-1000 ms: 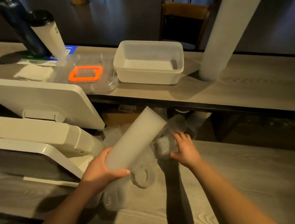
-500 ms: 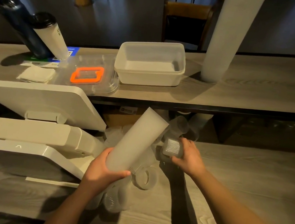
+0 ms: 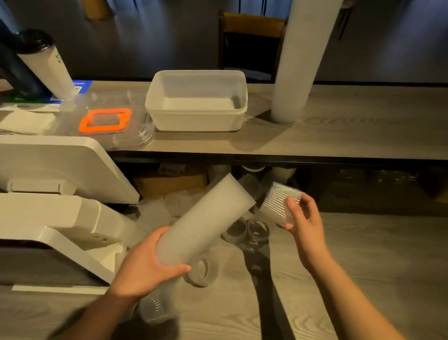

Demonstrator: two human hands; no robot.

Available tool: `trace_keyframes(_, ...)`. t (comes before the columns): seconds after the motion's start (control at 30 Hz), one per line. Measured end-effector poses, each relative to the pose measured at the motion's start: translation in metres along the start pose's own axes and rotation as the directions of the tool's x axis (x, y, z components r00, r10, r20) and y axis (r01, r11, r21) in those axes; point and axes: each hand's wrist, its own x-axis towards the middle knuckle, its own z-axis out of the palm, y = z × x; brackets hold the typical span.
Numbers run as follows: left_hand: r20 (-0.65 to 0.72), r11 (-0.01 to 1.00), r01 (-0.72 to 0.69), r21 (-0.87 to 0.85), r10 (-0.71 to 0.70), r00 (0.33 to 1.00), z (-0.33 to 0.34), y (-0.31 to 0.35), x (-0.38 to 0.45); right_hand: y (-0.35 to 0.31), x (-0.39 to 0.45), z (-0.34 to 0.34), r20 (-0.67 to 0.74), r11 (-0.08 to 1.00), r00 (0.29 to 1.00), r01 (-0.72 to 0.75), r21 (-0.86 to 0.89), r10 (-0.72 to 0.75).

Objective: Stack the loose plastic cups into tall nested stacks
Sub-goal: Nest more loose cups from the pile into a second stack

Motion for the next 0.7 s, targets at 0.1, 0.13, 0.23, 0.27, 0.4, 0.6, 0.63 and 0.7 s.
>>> trace_keyframes(0.1,0.047,1.000,-0.005,0.002,0.005,0.999,0.007,0.011,-0.006,-0.022,-0.005,-0.004,0.016,0.997,0.999,0.042,0.064,-0.043)
trace_keyframes(0.13,0.067,1.000,-0.010,-0.003,0.010,0.998,0.009,0.015,-0.008,-0.027,-0.007,-0.004,0.017,0.997,0.998,0.055,0.060,-0.056)
trace_keyframes(0.23,0.104,0.999,-0.032,-0.010,0.032,0.994,0.012,0.023,-0.013,-0.034,-0.012,-0.004,0.026,0.996,0.996,0.084,0.010,-0.085)
trace_keyframes(0.27,0.108,0.999,-0.043,-0.010,0.044,0.993,0.012,0.025,-0.014,-0.035,-0.014,-0.004,0.036,0.996,0.996,0.087,-0.001,-0.087)
trace_keyframes(0.4,0.109,0.997,-0.071,-0.005,0.071,0.992,0.010,0.023,-0.014,-0.033,-0.019,-0.007,0.096,0.996,0.992,0.085,-0.016,-0.083)
trace_keyframes(0.6,0.125,0.991,-0.113,0.065,0.104,0.987,0.007,0.011,-0.008,-0.039,-0.022,-0.005,0.108,0.991,0.986,0.127,-0.027,-0.124)
trace_keyframes(0.63,0.130,0.991,-0.116,0.068,0.107,0.986,0.006,0.011,-0.007,-0.041,-0.022,-0.005,0.095,0.992,0.987,0.130,-0.009,-0.128)
trace_keyframes(0.7,0.132,0.990,-0.125,0.067,0.116,0.985,0.006,0.011,-0.006,-0.046,-0.022,-0.004,0.090,0.992,0.988,0.127,0.017,-0.128)
